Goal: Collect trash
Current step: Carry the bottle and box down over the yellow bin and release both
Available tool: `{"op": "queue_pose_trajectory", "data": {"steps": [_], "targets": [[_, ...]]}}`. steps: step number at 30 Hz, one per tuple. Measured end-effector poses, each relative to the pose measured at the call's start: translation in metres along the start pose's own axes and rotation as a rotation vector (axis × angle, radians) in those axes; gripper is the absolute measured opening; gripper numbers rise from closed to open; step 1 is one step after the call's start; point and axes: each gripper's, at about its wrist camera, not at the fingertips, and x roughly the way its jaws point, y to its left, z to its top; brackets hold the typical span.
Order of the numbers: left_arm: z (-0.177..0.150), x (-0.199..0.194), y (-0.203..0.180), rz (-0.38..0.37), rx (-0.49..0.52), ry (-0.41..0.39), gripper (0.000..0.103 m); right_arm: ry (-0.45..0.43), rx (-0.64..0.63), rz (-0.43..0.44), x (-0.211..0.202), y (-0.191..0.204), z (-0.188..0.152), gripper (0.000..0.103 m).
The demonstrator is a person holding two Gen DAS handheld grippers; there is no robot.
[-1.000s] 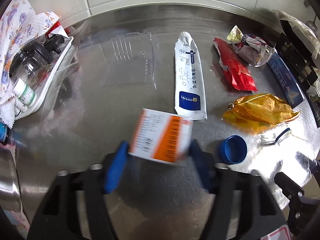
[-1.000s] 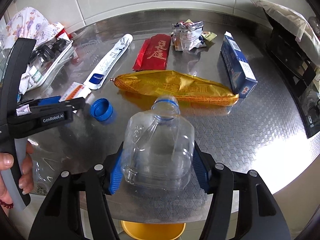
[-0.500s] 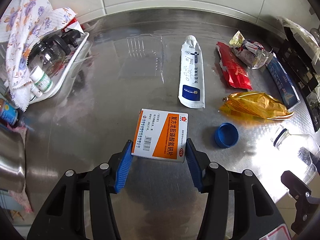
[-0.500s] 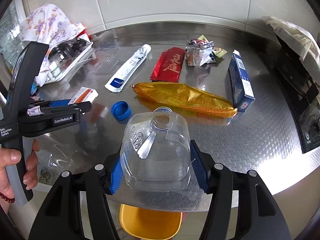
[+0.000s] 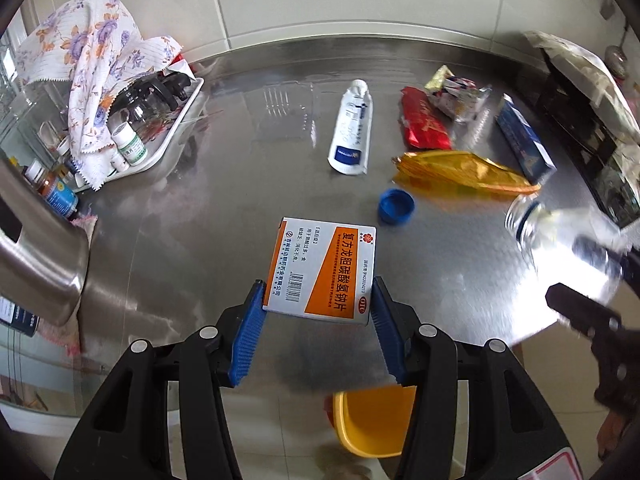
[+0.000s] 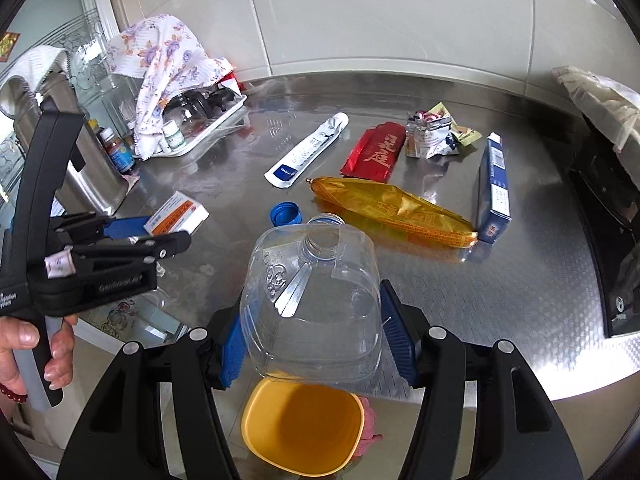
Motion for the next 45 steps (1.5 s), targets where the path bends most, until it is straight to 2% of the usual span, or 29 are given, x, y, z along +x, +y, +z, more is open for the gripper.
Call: {"op": "queue_pose_trajectory", "data": {"steps": [8, 13, 18, 24, 28, 33, 36, 40, 45], "targets": [[-0.053, -0.030, -0.010, -0.052, 0.065, -0.004, 0.052, -0.031, 0.039, -0.050, -0.044, 0.016, -0.047, 0.061], [-0.108, -0.053, -0.004, -0.092, 0.104, 0.002, 0.052, -0.017, 0.072, -0.076, -0.071, 0.042, -0.093, 0.061], [-0.162, -0.062, 0.002, -0.127, 0.144, 0.043, 0.052, 0.045, 0.086, -0.049, -0.089, 0.066, -0.145, 0.061], [-0.210, -0.045, -0.011, -0.195, 0.218, 0.128, 0.052, 0.171, 0.060, 0.002, -0.078, 0.068, -0.190, 0.062], [-0.232, -0.016, -0.028, -0.268, 0.287, 0.179, 0.052, 0.264, 0.002, 0.046, -0.045, 0.058, -0.210, 0.062], [-0.243, 0.045, -0.050, -0.336, 0.331, 0.267, 0.052, 0.384, -0.039, 0.079, 0.021, 0.033, -0.227, 0.062], [-0.245, 0.085, -0.063, -0.358, 0.339, 0.327, 0.052, 0.465, -0.007, 0.112, 0.071, 0.012, -0.237, 0.062], [-0.250, 0.132, -0.072, -0.344, 0.368, 0.410, 0.052, 0.537, 0.001, 0.113, 0.130, -0.008, -0.250, 0.062], [-0.266, 0.175, -0.088, -0.314, 0.389, 0.484, 0.052, 0.582, -0.005, 0.119, 0.174, -0.018, -0.264, 0.062]]}}
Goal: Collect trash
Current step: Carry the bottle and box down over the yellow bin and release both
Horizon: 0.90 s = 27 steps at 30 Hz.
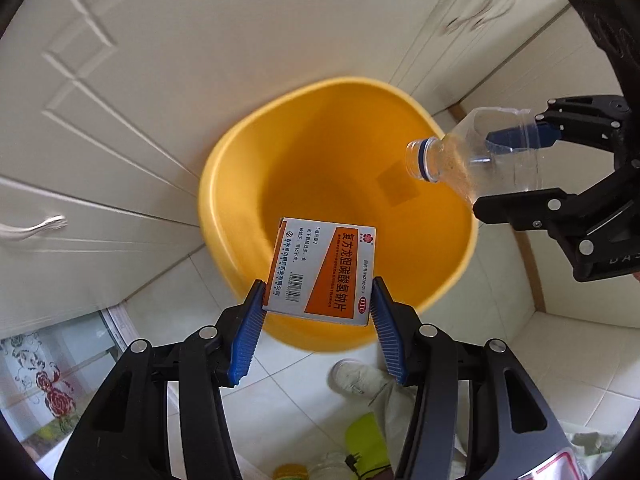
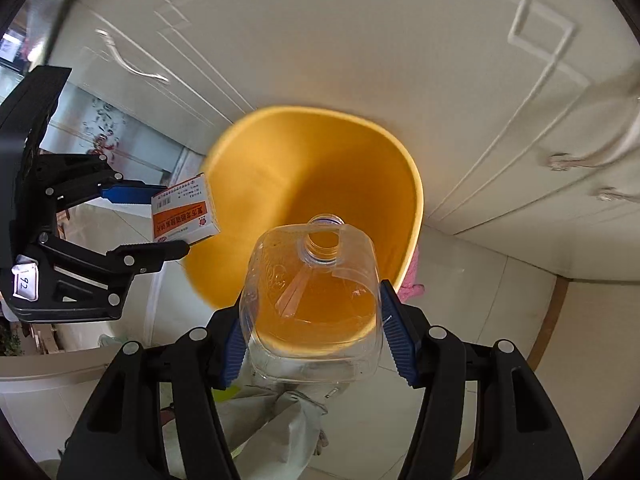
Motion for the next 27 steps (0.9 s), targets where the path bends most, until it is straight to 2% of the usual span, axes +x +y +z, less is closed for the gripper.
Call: {"op": "queue_pose_trajectory", "data": {"steps": [4, 9, 11, 14, 16, 23, 27], "targets": [[-0.005, 0.017, -0.002, 0.004, -0.006, 0.031, 0.052, 0.025, -0.004, 0.019, 0.019, -0.006, 0.007, 0.062], [-0.018, 0.018, -0.003, 0.003, -0.012, 0.043, 0.055, 0.030, 0.009, 0.030, 0.028, -0.012, 0.011, 0.066], [-0.013, 0.017, 0.004, 0.012, -0.018, 0.049, 0.065, 0.030, 0.020, 0.037, 0.030, -0.015, 0.014, 0.067], [-0.022, 0.013, 0.001, 0.019, -0.030, 0.043, 0.080, 0.022, 0.029, 0.040, 0.027, -0.017, 0.017, 0.075], [-0.030, 0.009, -0.004, 0.013, -0.033, 0.038, 0.083, 0.012, 0.033, 0.046, 0.023, -0.020, 0.018, 0.076], [-0.049, 0.003, -0.022, 0.023, -0.039, 0.030, 0.083, -0.008, 0.045, 0.042, 0.008, -0.023, 0.016, 0.076], [-0.061, -0.020, -0.029, 0.023, -0.058, 0.003, 0.083, -0.032, 0.061, 0.048, -0.011, -0.021, 0.008, 0.076]]}}
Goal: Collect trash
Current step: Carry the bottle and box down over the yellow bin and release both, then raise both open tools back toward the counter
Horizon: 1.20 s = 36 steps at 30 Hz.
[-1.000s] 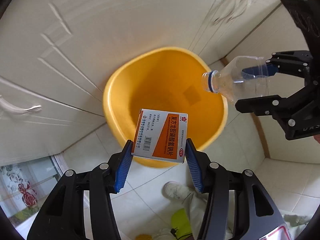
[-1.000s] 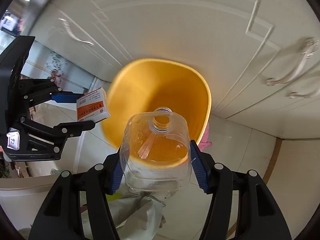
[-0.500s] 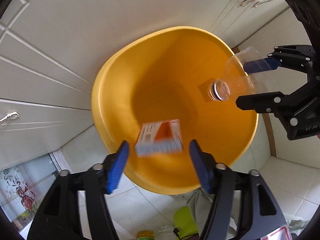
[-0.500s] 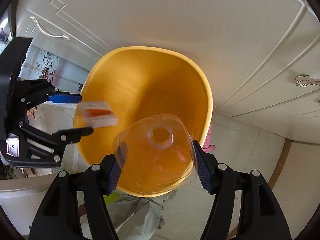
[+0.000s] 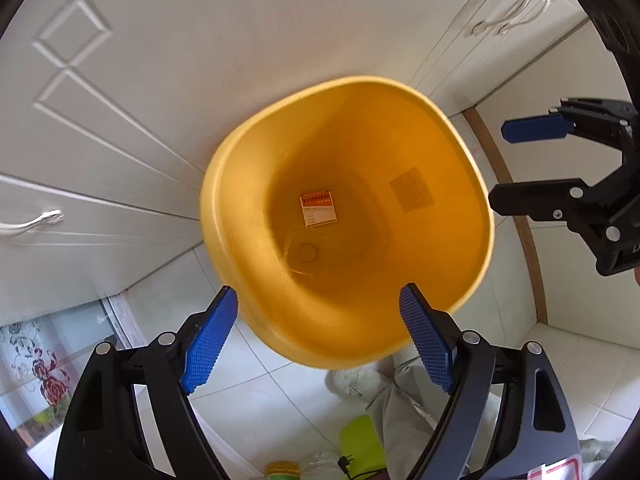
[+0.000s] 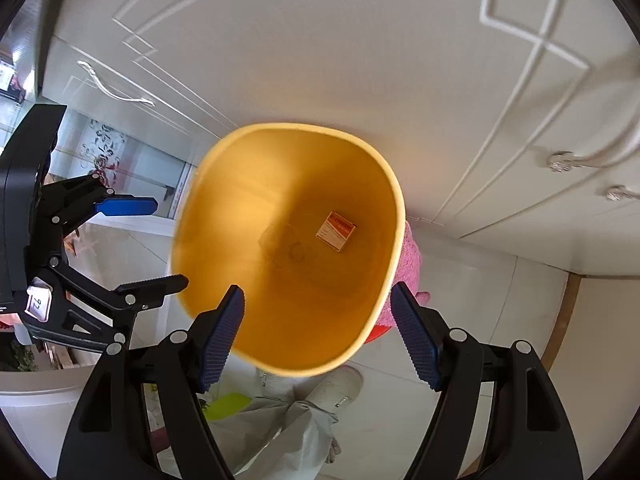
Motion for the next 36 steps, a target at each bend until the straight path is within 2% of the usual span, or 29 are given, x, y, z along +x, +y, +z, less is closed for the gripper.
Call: {"op": "queue_pose_trajectory", "data": {"steps": [4, 7, 12, 14, 21, 27, 33, 36], "targets": [[-0.002, -0.023, -0.008, 0.007, -0.034, -0.028, 0.083, -0.044, 0.015, 0.017, -0.032, 0.007, -0.011, 0.076], [-0.008, -0.043, 0.008, 0.006, -0.071, -0.054, 0.083, -0.084, 0.011, 0.020, -0.060, 0.018, -0.020, 0.076], [-0.031, -0.098, 0.000, 0.008, -0.128, -0.116, 0.083, -0.155, -0.001, 0.008, -0.111, 0.043, -0.038, 0.076], [0.029, -0.123, 0.019, 0.024, -0.139, -0.137, 0.083, -0.176, -0.006, -0.004, -0.130, 0.049, -0.044, 0.076], [0.033, -0.190, 0.020, 0.046, -0.208, -0.276, 0.083, -0.280, 0.016, -0.041, -0.205, 0.062, -0.063, 0.076], [0.040, -0.245, 0.014, 0.059, -0.242, -0.398, 0.083, -0.384, 0.039, -0.116, -0.253, 0.071, -0.072, 0.076], [0.059, -0.261, 0.028, 0.061, -0.227, -0.467, 0.083, -0.511, 0.092, -0.191, -0.283, 0.077, -0.060, 0.076], [0.076, -0.267, 0.037, 0.098, -0.210, -0.491, 0.083, -0.568, 0.138, -0.231, -0.294, 0.077, -0.046, 0.076]]}}
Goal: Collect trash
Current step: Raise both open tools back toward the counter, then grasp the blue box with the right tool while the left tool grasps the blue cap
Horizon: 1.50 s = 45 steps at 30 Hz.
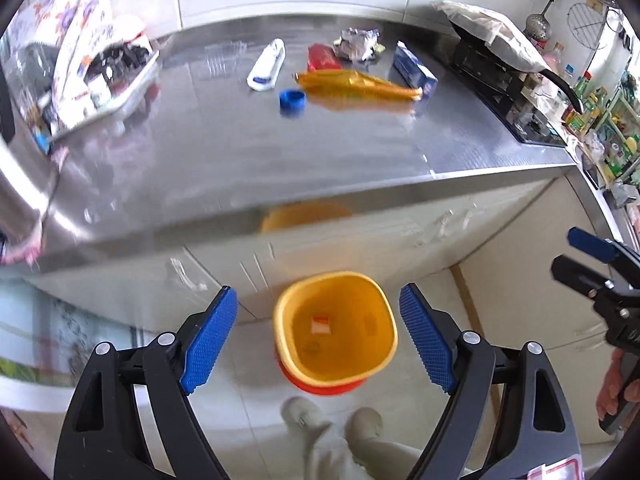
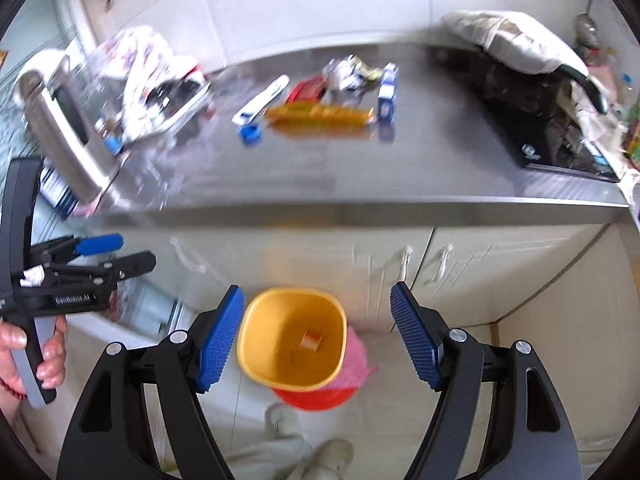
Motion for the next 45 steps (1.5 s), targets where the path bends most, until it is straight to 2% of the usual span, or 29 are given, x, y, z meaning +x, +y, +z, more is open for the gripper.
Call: {"op": "queue_pose_trajectory", "data": {"steps": [5, 7, 11, 16, 20, 25, 32, 34, 39, 42, 44, 45], "targets": [[0.026, 0.005, 0.010, 0.031, 0.017, -0.083, 0.083, -0.124, 0.069, -0.078, 0.000, -0.003, 0.026, 0.076], [0.039, 0.010, 0.012, 0.037, 0.021, -0.101, 0.083, -0.147, 0.080, -0.104, 0.005, -0.005, 0.035, 0.076], [0.059, 0.023, 0.009, 0.042, 0.041, -0.110, 0.083, -0.157, 0.104, -0.146, 0.021, -0.012, 0.059, 0.076], [0.087, 0.053, 0.008, 0.030, 0.007, -0.083, 0.084, -0.151, 0.118, -0.175, 0.044, -0.024, 0.089, 0.076], [0.107, 0.081, 0.012, 0.023, -0.051, -0.049, 0.084, -0.142, 0.095, -0.170, 0.069, -0.033, 0.119, 0.076], [0.133, 0.110, 0.016, 0.069, -0.097, -0.019, 0.083, -0.117, 0.072, -0.136, 0.104, -0.047, 0.155, 0.076], [0.158, 0.145, 0.019, 0.129, -0.136, 0.023, 0.072, -0.066, 0.041, -0.099, 0.156, -0.071, 0.203, 0.076], [0.161, 0.149, 0.017, 0.149, -0.135, 0.015, 0.071, -0.054, 0.036, -0.094, 0.167, -0.076, 0.212, 0.076], [0.168, 0.153, 0.013, 0.171, -0.118, -0.007, 0.060, -0.024, 0.029, -0.078, 0.192, -0.083, 0.228, 0.076], [0.169, 0.153, 0.011, 0.168, -0.106, -0.013, 0.046, -0.011, 0.028, -0.070, 0.203, -0.084, 0.234, 0.076], [0.170, 0.152, 0.011, 0.167, -0.100, -0.014, 0.032, -0.003, 0.026, -0.062, 0.209, -0.084, 0.236, 0.076], [0.170, 0.152, 0.011, 0.163, -0.101, -0.013, 0.032, 0.001, 0.024, -0.061, 0.211, -0.084, 0.237, 0.075]]}}
